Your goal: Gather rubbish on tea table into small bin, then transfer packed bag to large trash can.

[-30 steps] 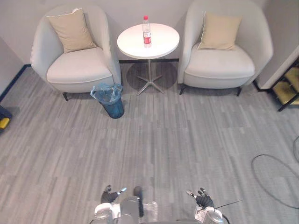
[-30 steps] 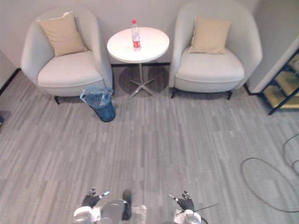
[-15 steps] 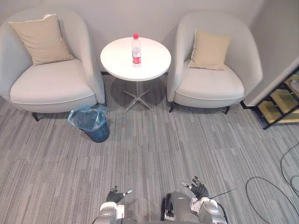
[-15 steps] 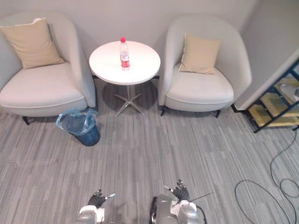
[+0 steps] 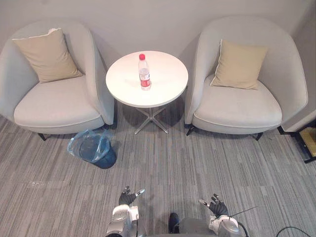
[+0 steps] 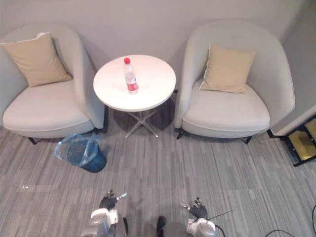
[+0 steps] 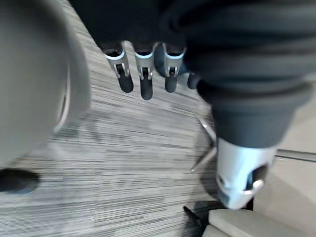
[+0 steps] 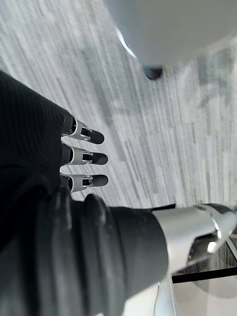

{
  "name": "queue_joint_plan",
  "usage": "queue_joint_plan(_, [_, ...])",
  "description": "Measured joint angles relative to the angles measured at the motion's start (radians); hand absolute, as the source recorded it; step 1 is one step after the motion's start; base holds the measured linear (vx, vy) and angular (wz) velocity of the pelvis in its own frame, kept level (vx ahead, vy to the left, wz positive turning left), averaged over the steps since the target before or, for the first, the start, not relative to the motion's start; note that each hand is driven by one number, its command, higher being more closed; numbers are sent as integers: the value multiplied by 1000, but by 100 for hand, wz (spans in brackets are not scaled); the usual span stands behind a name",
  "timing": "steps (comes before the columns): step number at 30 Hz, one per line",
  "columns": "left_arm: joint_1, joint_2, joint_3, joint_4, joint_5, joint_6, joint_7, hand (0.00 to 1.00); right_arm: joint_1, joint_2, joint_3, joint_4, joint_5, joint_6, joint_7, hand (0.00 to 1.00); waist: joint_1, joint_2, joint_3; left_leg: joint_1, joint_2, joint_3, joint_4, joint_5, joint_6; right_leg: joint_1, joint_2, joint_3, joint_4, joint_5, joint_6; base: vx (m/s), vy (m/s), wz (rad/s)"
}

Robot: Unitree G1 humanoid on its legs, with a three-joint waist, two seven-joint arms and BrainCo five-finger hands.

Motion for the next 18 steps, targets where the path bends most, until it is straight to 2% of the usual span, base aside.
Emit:
queue_joint_plan(1, [-1, 3, -17, 3, 1, 0, 0, 0, -5, 1, 6, 32, 0, 4, -1, 0, 17, 1, -12, 21, -23, -17, -40, 112, 34, 19, -5, 34, -9, -15, 19, 441, 175, -46])
queue_joint_plan(2, [-5, 9, -20, 9, 2, 0, 0, 0, -8, 5, 11, 37, 0, 7, -1, 0, 23, -12, -21, 25, -37, -10, -41, 110, 40, 21, -17, 47, -8, -25, 29, 498, 161, -30])
queue_joint_plan(3, [-15, 23, -22, 35, 8, 2, -1, 0, -11, 14, 31, 40, -2, 7, 3, 0, 13, -27, -33, 17, -55, -4, -18, 90, 63, 17, -38, 58, 15, -31, 38, 496, 148, 1])
queue_joint_plan(5, [-21, 37, -29, 50, 8, 2, -2, 0, -20, 13, 41, 55, -2, 10, 6, 0, 10, -33, -35, 41, -53, 19, 10, 52, 69, -3, -47, 93, 114, -35, 46, 461, 171, -12])
queue_joint_plan(6, [-20, 38, -29, 59, 8, 2, -2, 0, -21, 20, 47, 58, -4, 10, 7, 0, 18, -36, -37, 95, -52, 41, -5, 22, 70, -41, -44, 124, 256, -47, 74, 314, 142, -37])
queue_joint_plan(7, [-19, 42, -31, 63, 8, 2, -2, 0, -21, 23, 48, 58, -4, 10, 7, 0, 19, -39, -38, 114, -53, 47, -14, 11, 69, -60, -43, 132, 321, -48, 103, 360, 149, -50])
queue_joint_plan(8, [-16, 58, -50, 76, 8, 2, -2, 0, -23, 24, 48, 53, -12, 8, 8, 0, 14, -39, -39, 181, -59, 43, -46, -32, 74, -132, -45, 132, 532, -20, 229, 340, 113, -27])
queue_joint_plan(9, [-17, 79, -72, 101, 9, 6, -2, 0, -26, 27, 47, 50, -28, 2, 11, 0, 1, -40, -39, 250, -72, 36, -70, -54, 78, -209, -59, 113, 725, -23, 240, 335, 96, -16])
queue_joint_plan(10, [-18, 83, -79, 110, 8, 7, -2, 0, -26, 27, 47, 49, -33, 0, 10, 0, -4, -43, -40, 274, -74, 33, -79, -60, 78, -224, -68, 98, 764, -36, 220, 356, 55, 15])
queue_joint_plan(11, [-16, 89, -95, 124, 8, 9, -1, 0, -26, 26, 47, 48, -40, -3, 12, 0, -12, -47, -42, 339, -80, 16, -110, -65, 80, -255, -92, 37, 810, -74, 176, 397, -11, 49])
queue_joint_plan(12, [-17, 86, -100, 135, 8, 9, -1, 0, -27, 23, 47, 45, -40, -5, 15, 0, -22, -47, -42, 382, -80, -13, -140, -71, 86, -292, -110, -37, 783, -107, 128, 329, -19, 61])
queue_joint_plan(13, [-16, 85, -100, 135, 8, 9, -1, 0, -28, 21, 46, 45, -41, -6, 16, 0, -24, -47, -42, 394, -78, -24, -150, -71, 87, -308, -111, -52, 756, -115, 114, 383, -60, 100])
queue_joint_plan(14, [-16, 80, -98, 134, 8, 9, -1, 0, -32, 18, 38, 44, -40, -8, 19, 0, -29, -47, -42, 412, -77, -68, -162, -71, 86, -353, -103, -49, 639, -117, 105, 375, -79, 98])
queue_joint_plan(16, [-17, 76, -93, 132, 7, 9, -1, 0, -36, 9, 38, 44, -40, -8, 19, 0, -38, -42, -39, 429, -72, -106, -161, -78, 74, -379, -78, 4, 510, -92, 96, 438, -126, 94])
queue_joint_plan(17, [-13, 74, -83, 130, 8, 9, 0, 0, -39, 3, 37, 46, -40, -7, 20, 0, -49, -36, -37, 447, -61, -142, -159, -94, 49, -377, -45, 76, 373, -30, 87, 419, -172, 88])
queue_joint_plan(18, [0, 76, -62, 117, 8, 8, -1, 0, -33, 9, 37, 49, -40, -7, 20, 0, -49, -50, -44, 456, -69, -171, -145, -120, 16, -351, -37, 129, 229, 124, 74, 406, -189, 84])
